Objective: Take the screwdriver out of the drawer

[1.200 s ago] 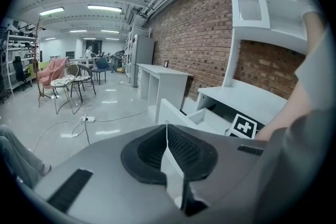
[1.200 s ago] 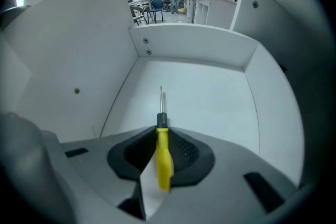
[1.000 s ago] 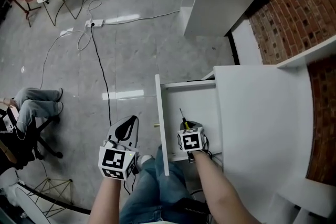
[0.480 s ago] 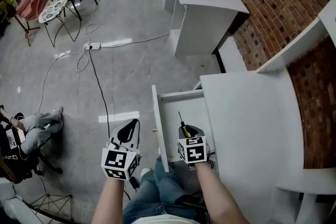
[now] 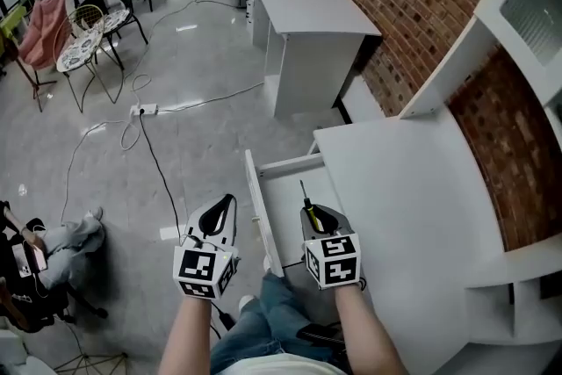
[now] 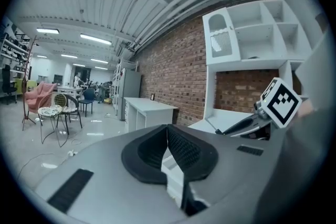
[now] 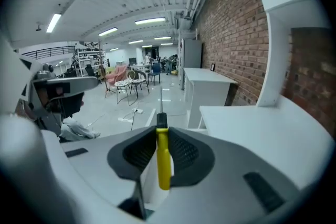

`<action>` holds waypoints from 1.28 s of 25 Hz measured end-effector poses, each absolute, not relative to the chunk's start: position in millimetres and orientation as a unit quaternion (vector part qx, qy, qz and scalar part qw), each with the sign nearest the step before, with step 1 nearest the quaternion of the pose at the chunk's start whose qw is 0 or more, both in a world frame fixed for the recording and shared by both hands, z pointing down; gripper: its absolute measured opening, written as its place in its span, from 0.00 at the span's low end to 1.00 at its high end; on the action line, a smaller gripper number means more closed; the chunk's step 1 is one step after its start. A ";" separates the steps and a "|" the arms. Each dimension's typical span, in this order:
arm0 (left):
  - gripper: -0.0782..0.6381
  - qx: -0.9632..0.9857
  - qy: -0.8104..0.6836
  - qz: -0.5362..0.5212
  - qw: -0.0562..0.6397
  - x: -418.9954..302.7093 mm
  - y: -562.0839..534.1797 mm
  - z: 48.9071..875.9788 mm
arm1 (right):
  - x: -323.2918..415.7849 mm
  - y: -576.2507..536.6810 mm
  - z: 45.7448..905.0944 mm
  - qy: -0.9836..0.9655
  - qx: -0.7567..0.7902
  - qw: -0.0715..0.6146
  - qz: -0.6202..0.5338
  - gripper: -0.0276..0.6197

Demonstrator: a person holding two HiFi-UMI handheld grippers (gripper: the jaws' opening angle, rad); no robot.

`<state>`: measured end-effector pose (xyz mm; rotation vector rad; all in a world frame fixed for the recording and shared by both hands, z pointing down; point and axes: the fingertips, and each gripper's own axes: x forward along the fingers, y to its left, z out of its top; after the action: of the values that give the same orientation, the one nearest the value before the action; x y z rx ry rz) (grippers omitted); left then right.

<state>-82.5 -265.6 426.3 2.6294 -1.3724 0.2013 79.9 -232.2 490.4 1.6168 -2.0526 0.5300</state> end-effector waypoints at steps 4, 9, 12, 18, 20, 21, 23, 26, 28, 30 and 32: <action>0.13 0.888 -0.453 0.061 0.057 -82.5 -245.2 401.1 | 75.8 -201.1 441.3 -0.747 0.617 0.190 0.163 0.16; 0.13 0.893 -0.446 0.047 0.031 -83.9 -224.6 368.0 | 66.7 -174.1 398.5 -0.749 0.629 0.173 0.116 0.16; 0.13 0.895 -0.446 0.034 0.009 -86.0 -218.1 345.6 | 60.1 -164.1 377.2 -0.757 0.627 0.161 0.087 0.16; 0.13 0.889 -0.458 0.007 -0.012 -92.2 -209.4 321.3 | 65.6 -151.6 347.9 -0.759 0.634 0.141 0.048 0.16; 0.13 0.887 -0.461 -0.002 -0.012 -92.4 -206.0 317.5 | 69.8 -147.7 338.9 -0.759 0.636 0.136 0.038 0.16; 0.13 0.887 -0.461 -0.006 -0.013 -91.1 -204.7 315.3 | 71.9 -146.1 334.5 -0.759 0.637 0.134 0.032 0.16; 0.13 0.887 -0.462 -0.009 -0.015 -87.7 -201.3 311.3 | 75.2 -142.1 327.2 -0.758 0.638 0.130 0.023 0.16; 0.13 0.886 -0.464 -0.014 -0.018 -83.4 -195.8 304.1 | 77.8 -134.8 319.0 -0.758 0.639 0.130 0.009 0.16; 0.13 0.886 -0.463 -0.018 -0.027 -79.1 -192.6 298.5 | 81.0 -130.6 312.9 -0.759 0.638 0.129 -0.003 0.16; 0.13 0.885 -0.463 -0.022 -0.039 -74.5 -189.3 292.6 | 86.6 -126.9 306.8 -0.760 0.638 0.126 -0.012 0.16; 0.13 0.885 -0.463 -0.027 -0.048 -70.0 -186.5 286.5 | 93.4 -124.2 300.1 -0.758 0.640 0.122 -0.019 0.16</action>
<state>-70.0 -186.5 286.5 2.8674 -1.4991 -0.0871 93.4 -124.2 300.1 1.8685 -2.2142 -0.0549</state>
